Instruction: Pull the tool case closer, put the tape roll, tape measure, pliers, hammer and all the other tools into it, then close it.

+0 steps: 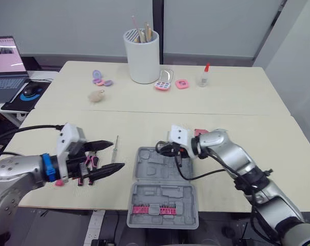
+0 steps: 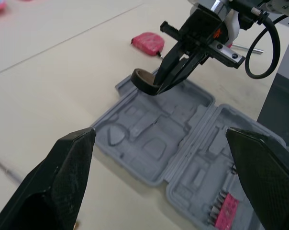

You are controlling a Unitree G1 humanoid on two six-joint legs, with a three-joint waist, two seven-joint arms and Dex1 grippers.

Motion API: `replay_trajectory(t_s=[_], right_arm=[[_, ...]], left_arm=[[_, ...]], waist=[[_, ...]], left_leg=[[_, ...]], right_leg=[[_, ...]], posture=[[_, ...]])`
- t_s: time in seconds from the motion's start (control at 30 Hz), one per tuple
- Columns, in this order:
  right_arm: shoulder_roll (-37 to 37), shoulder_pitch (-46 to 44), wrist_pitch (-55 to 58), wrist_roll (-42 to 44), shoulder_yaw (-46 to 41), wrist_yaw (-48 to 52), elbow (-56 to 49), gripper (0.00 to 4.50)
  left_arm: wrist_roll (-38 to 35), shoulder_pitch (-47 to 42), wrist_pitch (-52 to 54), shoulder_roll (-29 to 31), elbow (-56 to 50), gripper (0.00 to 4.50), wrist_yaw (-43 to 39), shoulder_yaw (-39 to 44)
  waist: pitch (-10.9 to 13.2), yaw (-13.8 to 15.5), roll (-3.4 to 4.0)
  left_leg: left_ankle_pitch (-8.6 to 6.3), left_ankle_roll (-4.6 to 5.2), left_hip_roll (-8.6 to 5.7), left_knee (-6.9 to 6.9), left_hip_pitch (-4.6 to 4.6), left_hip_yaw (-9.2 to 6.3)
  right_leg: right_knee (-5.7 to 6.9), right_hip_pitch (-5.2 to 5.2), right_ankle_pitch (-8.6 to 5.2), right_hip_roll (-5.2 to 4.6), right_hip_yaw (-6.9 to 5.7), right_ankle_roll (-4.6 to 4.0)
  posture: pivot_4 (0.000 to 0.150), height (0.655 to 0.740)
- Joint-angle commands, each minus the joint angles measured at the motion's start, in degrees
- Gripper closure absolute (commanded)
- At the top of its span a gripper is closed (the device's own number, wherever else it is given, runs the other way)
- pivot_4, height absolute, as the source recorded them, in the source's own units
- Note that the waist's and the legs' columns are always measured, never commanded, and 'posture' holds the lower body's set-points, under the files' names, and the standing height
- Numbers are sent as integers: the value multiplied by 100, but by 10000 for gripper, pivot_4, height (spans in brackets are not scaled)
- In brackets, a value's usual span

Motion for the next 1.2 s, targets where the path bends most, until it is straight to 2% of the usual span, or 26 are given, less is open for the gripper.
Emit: replay_trajectory(t_s=[0.03,0.2,0.47,1.2], right_arm=[[412,-288,-414,-102,53,-199,507,44920],[882,-355,-577,-165,82,-341,963,44920],[1182,-119,-855,-440,286,-549,1393,44920],[1438,-186,-1207,-819,194,-1136,2221,44920]], left_arm=[[-143,220,89,137,-151,0,-65,575],[-135,473,115,181,-183,0,-61,821],[-179,564,164,288,-301,0,-112,890],[-131,507,94,392,-205,0,-179,792]], waist=[[0,-1,0],[-1,3,-1],[-2,2,-4],[-2,-6,-4]], left_leg=[[0,0,1,0,0,-2],[-1,-2,-2,-3,-1,-1],[-2,-4,-4,-5,0,-1],[-3,-5,-3,-9,2,0]], right_leg=[[1,-1,0,1,-2,-1],[0,-1,0,-4,-1,-2],[0,-2,0,-12,-4,-2],[0,-3,-1,-11,-3,-4]], posture=[[1500,7400],[1500,7400],[1500,7400],[1500,7400]])
